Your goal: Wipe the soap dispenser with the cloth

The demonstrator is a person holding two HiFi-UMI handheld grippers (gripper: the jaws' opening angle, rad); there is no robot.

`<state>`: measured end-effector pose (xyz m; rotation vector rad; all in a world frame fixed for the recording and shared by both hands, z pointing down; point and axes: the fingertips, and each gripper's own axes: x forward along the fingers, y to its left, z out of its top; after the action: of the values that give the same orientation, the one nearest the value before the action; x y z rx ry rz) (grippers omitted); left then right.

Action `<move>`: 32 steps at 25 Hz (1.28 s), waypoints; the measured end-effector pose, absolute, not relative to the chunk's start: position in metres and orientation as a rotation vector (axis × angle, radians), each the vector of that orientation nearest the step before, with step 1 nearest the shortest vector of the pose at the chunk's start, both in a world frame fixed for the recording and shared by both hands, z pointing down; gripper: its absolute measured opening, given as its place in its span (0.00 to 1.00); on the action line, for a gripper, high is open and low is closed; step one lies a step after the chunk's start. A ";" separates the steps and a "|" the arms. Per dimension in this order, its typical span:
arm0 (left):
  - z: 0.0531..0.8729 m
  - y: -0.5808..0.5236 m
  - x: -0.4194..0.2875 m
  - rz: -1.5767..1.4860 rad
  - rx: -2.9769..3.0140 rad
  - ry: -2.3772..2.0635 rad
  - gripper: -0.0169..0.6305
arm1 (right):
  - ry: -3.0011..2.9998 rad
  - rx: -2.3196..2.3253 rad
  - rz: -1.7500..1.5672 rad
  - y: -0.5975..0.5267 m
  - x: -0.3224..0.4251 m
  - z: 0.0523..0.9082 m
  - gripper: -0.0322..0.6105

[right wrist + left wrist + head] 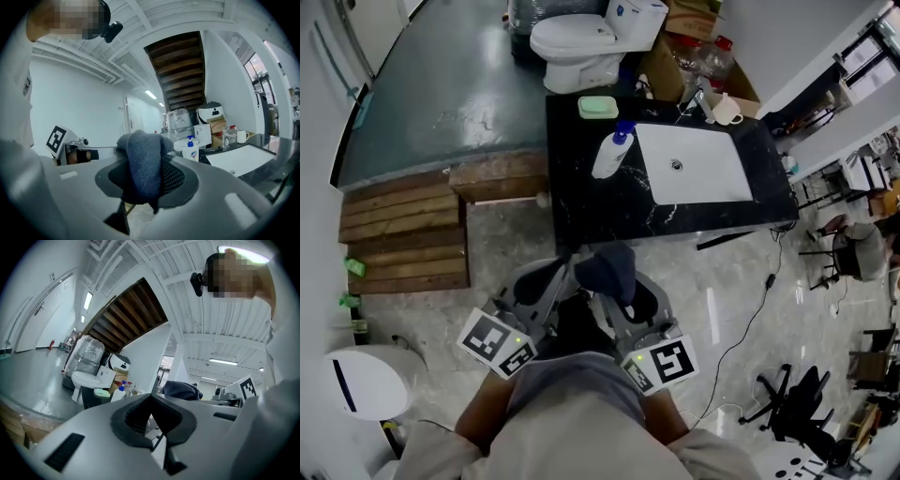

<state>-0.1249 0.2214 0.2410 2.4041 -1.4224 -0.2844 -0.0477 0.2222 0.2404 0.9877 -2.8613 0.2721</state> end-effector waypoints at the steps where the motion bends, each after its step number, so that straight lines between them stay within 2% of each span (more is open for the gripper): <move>1: 0.243 0.213 -0.125 -0.278 2.400 -1.422 0.03 | -2.858 0.991 0.282 0.213 -0.048 0.243 0.25; 18: 0.256 0.056 -0.105 -0.110 2.427 -1.388 0.04 | -2.833 1.066 0.431 0.064 -0.022 0.262 0.25; 32: 0.264 -0.004 -0.096 0.031 2.446 -1.440 0.04 | -2.865 1.080 0.526 0.021 -0.009 0.270 0.25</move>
<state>-0.0955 -0.0043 0.2641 2.4465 -1.4402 0.0314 -0.0092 0.0207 0.2699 1.0795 -2.8653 0.5256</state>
